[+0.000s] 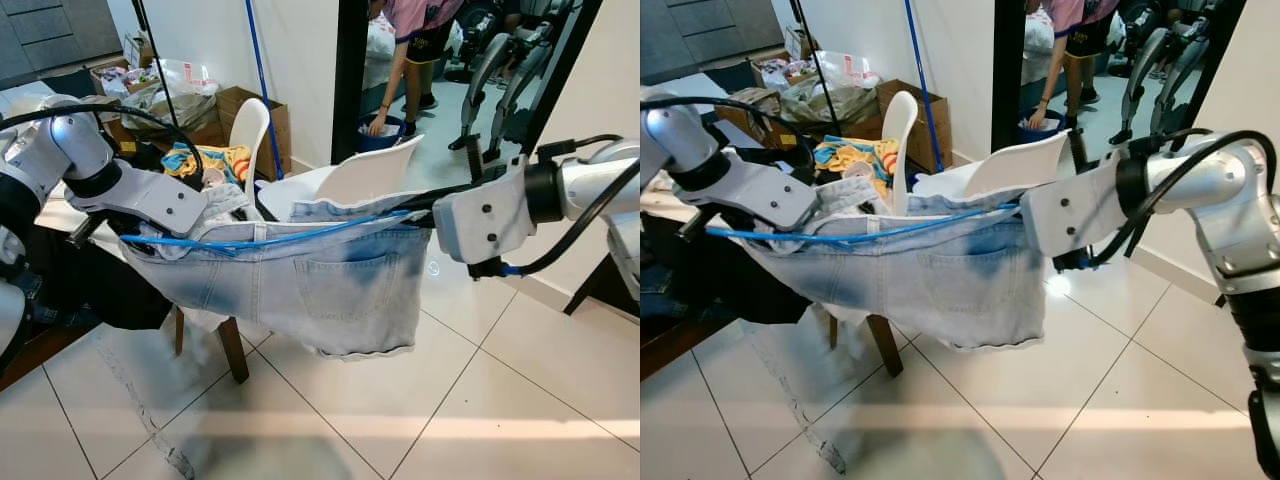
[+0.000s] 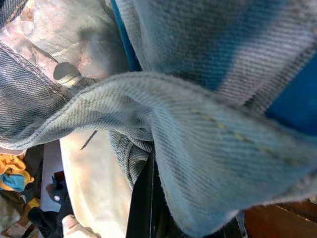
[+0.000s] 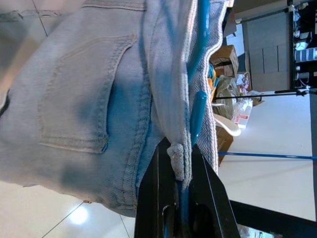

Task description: Hang hanger

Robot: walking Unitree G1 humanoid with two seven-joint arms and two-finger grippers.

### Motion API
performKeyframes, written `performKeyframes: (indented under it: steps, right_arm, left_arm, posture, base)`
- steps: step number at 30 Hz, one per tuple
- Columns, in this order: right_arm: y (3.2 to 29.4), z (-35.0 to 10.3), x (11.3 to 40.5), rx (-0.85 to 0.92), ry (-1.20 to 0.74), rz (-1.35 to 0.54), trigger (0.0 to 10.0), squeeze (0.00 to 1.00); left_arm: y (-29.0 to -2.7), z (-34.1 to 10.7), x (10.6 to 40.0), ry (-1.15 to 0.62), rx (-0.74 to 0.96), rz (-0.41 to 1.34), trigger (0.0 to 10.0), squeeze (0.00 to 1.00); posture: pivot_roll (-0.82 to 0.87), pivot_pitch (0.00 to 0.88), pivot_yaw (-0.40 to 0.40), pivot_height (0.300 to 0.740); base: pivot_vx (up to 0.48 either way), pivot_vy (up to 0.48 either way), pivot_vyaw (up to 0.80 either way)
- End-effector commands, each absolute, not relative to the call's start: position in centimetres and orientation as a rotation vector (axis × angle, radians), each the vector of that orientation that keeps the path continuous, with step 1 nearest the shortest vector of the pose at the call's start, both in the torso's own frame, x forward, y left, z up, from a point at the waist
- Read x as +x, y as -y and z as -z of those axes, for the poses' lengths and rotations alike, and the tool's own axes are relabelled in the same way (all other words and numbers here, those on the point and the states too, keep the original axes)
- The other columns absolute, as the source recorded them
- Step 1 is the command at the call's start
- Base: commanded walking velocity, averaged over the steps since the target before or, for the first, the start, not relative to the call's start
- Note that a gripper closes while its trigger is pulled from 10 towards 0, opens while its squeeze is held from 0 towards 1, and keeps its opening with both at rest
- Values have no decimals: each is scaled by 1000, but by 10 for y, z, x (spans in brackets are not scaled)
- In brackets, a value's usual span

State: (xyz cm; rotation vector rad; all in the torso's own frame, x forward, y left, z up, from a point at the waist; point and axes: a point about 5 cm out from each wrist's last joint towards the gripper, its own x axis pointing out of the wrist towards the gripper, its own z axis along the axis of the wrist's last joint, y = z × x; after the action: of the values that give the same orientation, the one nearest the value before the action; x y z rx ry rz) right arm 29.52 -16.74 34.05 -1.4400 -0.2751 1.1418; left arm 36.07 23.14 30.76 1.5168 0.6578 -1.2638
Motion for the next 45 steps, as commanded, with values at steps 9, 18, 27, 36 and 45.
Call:
performKeyframes:
  steps: [9, 18, 27, 36, 45]
  right_arm:
    - [160, -327, 293, -1458, 259, -1202, 0, 0]
    - [190, -319, 307, -1364, 217, -985, 78, 0]
    - [182, -300, 305, -1111, 269, -917, 10000, 1000]
    - [194, -298, 296, -1028, 253, -910, 10000, 1000]
    - [166, -304, 286, -815, 343, -995, 10000, 1000]
  left_arm:
    - [-205, -318, 378, -376, 1372, 1129, 10000, 0]
    - [-235, -329, 380, -267, 1370, 864, 10000, 0]
    - [-240, -326, 378, -245, 1323, 871, 10000, 0]
    - [-237, -322, 377, -267, 1376, 918, 10000, 0]
    - [-222, -304, 373, -316, 1474, 1097, 10000, 0]
  posture:
    - [-20, 57, 25, 740]
    - [-11, 56, 26, 740]
    - [-4, 43, 30, 740]
    - [-8, 41, 32, 740]
    - [-12, 44, 35, 740]
  base:
    - [0, 0, 0]
    - [0, 0, 0]
    - [0, 0, 0]
    - [0, 0, 0]
    - [0, 0, 0]
